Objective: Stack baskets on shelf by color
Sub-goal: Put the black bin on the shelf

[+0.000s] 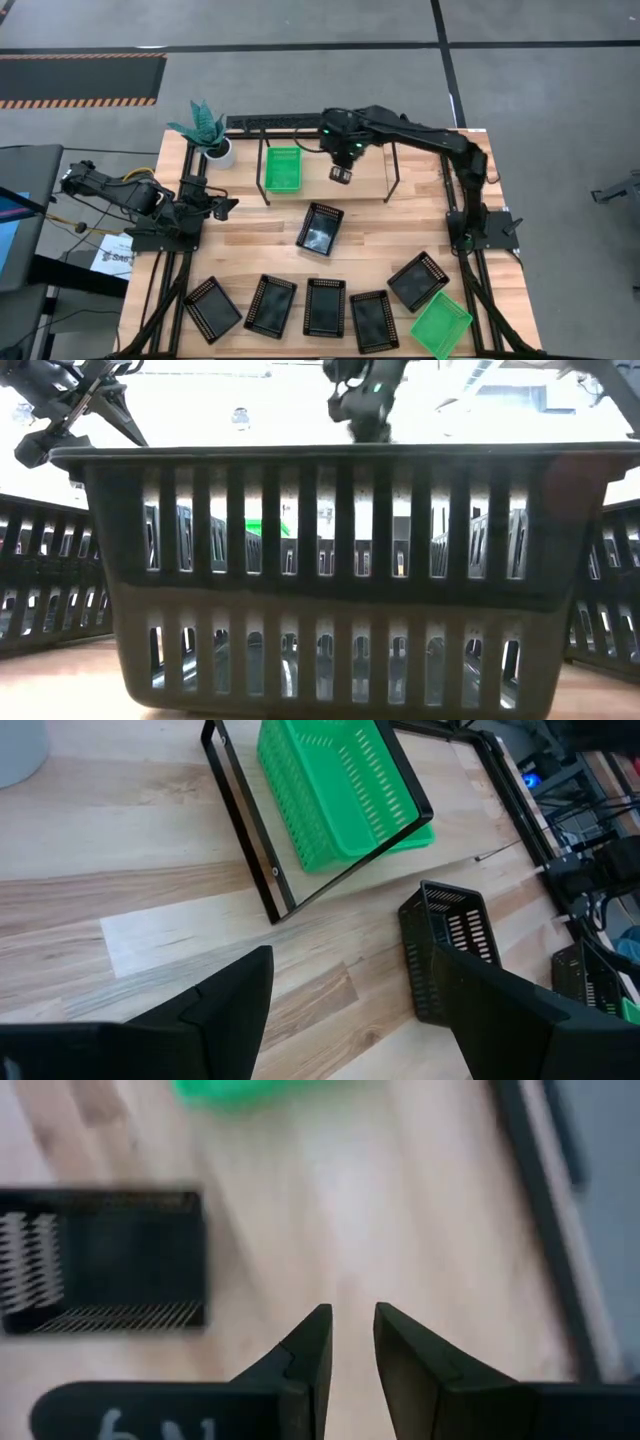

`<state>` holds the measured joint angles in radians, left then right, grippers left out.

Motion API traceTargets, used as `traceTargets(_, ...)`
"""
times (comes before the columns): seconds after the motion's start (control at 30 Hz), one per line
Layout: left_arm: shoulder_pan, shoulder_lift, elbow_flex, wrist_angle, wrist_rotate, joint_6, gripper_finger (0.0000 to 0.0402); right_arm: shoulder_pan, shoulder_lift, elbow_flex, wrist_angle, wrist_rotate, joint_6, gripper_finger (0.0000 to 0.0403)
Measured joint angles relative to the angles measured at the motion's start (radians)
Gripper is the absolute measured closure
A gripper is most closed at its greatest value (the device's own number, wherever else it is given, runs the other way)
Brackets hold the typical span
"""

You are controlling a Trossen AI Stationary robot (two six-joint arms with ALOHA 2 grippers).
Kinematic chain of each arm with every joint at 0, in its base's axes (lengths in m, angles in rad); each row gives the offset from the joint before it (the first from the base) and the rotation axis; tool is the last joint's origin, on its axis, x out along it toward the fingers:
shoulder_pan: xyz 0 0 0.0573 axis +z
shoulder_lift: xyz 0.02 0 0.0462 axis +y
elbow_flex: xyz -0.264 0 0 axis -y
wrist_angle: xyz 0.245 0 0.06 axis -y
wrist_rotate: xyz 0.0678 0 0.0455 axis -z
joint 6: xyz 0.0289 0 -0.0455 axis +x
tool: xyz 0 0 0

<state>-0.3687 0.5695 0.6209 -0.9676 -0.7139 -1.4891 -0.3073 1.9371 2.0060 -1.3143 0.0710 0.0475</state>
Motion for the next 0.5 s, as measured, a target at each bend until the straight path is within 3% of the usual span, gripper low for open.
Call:
traceTargets(0.17, 0.0, 0.0, 0.0, 0.001, -0.005, -0.024, 0.0141, 0.136, -0.045, -0.005, -0.195, 0.038, 0.233, 0.0301)
traceTargets(0.3, 0.0, 0.0, 0.0, 0.001, 0.034, -0.025, 0.0141, 0.275, -0.092, -0.067, -0.243, 0.13, 0.439, 0.0301)
traceTargets(0.5, 0.0, 0.0, 0.0, 0.001, 0.144, 0.002, 0.0141, 0.49, -0.156, -0.192, -0.251, 0.144, 0.878, 0.0296)
